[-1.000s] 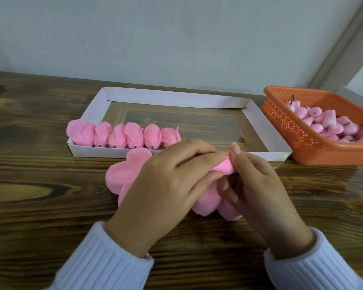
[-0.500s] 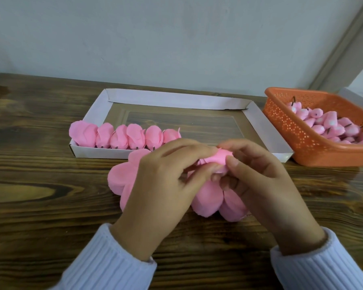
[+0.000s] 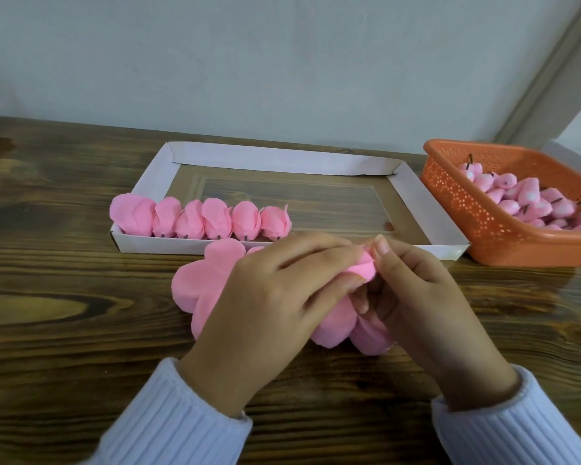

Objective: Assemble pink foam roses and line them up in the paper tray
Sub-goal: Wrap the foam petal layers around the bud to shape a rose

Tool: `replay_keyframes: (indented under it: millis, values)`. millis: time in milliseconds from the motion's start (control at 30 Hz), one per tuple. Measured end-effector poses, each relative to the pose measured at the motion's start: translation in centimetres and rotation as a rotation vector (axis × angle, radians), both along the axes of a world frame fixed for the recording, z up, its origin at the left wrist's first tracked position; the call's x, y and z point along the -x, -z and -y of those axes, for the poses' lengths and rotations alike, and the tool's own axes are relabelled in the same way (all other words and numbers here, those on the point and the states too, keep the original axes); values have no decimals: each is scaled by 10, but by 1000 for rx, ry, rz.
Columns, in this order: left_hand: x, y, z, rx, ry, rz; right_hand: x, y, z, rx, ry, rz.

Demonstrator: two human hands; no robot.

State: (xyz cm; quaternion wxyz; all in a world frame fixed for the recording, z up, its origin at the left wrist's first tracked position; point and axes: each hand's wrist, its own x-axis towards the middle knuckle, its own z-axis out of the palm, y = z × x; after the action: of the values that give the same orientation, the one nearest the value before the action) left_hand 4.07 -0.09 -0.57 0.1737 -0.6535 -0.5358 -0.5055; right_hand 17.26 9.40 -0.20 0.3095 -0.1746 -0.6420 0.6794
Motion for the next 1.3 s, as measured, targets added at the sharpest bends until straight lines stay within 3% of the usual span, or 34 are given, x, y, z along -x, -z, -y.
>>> replay_keyframes:
  millis: [267,367,433,533,600,700,867,1033,1300]
  values:
    - [2,2,1,25,8,-58,-1,0,-2,41,7,36]
    - [3,0,0,5,8,11,1,-1,-1,43,15,4]
    - [3,-2,1,-8,29,187,2,-2,-1,84,58,-59]
    - [9,-10,4,-49,84,680,2,-7,-4,73,185,-11]
    - [20,-17,3,-116,145,1003,3,-13,-7,-69,248,164]
    - [41,-25,3,-224,214,1367,14,-24,-9,-455,174,508]
    - [60,-21,3,-263,145,1565,55,-26,3,-840,63,793]
    - [65,-10,0,-294,161,1971,86,-12,16,-1135,149,882]
    - [62,-8,0,-289,163,1948,86,-5,26,-1291,358,898]
